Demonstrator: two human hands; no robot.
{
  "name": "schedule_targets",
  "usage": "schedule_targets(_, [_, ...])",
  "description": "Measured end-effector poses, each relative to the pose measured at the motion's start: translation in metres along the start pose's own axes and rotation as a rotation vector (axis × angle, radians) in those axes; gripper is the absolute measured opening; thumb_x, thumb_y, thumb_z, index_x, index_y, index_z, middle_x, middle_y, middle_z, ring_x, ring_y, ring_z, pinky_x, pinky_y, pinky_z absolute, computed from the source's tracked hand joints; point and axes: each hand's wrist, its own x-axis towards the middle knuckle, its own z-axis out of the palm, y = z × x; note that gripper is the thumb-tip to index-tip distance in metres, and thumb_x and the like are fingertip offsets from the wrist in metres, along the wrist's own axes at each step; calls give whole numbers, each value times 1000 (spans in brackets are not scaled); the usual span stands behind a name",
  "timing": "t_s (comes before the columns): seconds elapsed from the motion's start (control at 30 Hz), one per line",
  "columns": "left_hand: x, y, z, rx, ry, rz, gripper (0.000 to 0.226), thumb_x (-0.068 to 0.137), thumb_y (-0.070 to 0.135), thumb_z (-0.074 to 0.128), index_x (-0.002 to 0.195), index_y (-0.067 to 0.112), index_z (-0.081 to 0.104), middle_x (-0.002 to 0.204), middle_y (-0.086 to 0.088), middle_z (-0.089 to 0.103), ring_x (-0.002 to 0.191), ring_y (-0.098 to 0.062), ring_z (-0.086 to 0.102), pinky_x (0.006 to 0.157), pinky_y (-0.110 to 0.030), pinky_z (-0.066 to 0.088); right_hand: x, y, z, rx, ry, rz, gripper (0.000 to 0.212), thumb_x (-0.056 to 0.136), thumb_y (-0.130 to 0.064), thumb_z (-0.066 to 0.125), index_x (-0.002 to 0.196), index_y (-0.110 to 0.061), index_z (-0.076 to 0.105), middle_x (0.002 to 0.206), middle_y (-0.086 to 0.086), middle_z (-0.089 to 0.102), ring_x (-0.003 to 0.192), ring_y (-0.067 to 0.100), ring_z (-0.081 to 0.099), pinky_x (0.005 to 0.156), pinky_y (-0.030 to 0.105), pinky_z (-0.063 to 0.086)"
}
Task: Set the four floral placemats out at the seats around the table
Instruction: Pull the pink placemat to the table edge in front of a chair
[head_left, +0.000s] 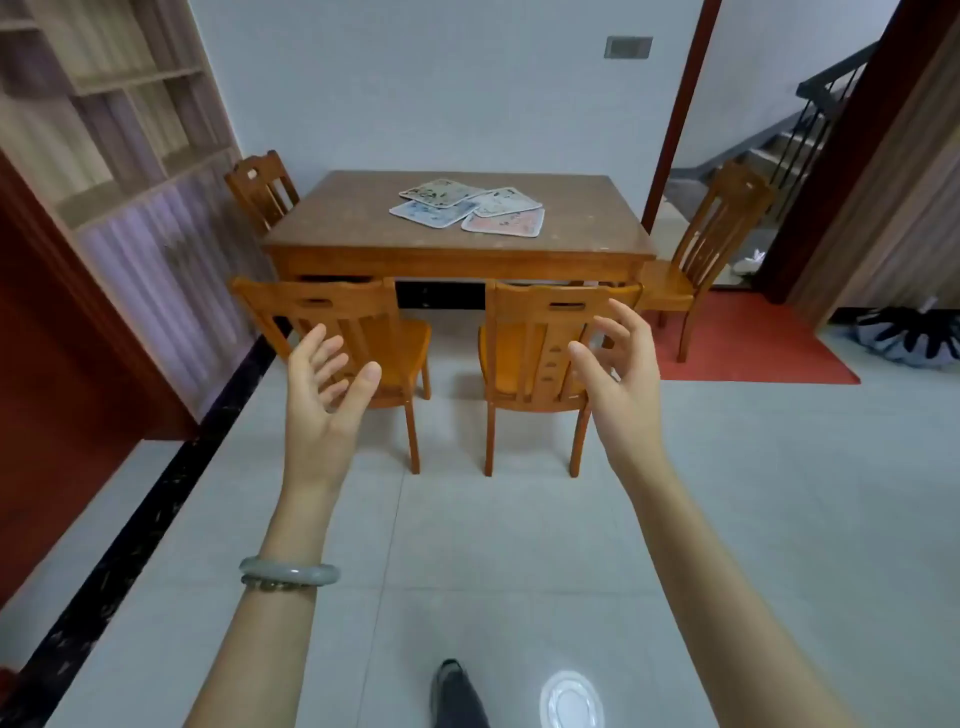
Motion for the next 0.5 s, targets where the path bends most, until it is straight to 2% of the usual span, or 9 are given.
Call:
schedule_targets(0.1, [70,-18,17,9,-23,-23,69,81,41,63,141,27,35,139,3,47,126,-10,48,99,-25,43,59,14,34,-26,40,30,52,90,-26,62,137,-31,40,128,-7,54,98,-7,59,77,20,56])
schedule_targets(0.17, [120,-31,30,14,-37,-26,67,81,43,64,141,29,35,139,3,47,126,-10,48,102,-28,43,102,25,59,-20,52,46,53,89,-27,63,137,-31,41,128,-7,55,101,2,61,86,32,57])
schedule_targets(0.3, [196,-52,52,29,-36,-1,69,81,46,63,142,28,35,139,4,48,125,-9,49,102,-28,43,171,47,93,-26,66,54,54,88,-31,64,136,-33,41,129,-8,54,109,8,60,91,43,54])
schedule_targets(0.4, [241,-71,67,35,-40,11,70,81,46,63,142,26,35,138,4,48,125,-8,49,101,-26,43,216,67,114,-29,68,54,53,88,-33,64,135,-36,40,129,-10,54,114,12,57,92,45,53])
schedule_targets(0.5, [286,-93,82,39,-35,10,69,81,46,62,142,27,35,138,5,48,126,-8,49,101,-27,43,259,86,136,-33,65,46,53,88,-35,63,135,-38,40,128,-13,53,105,4,60,90,40,55])
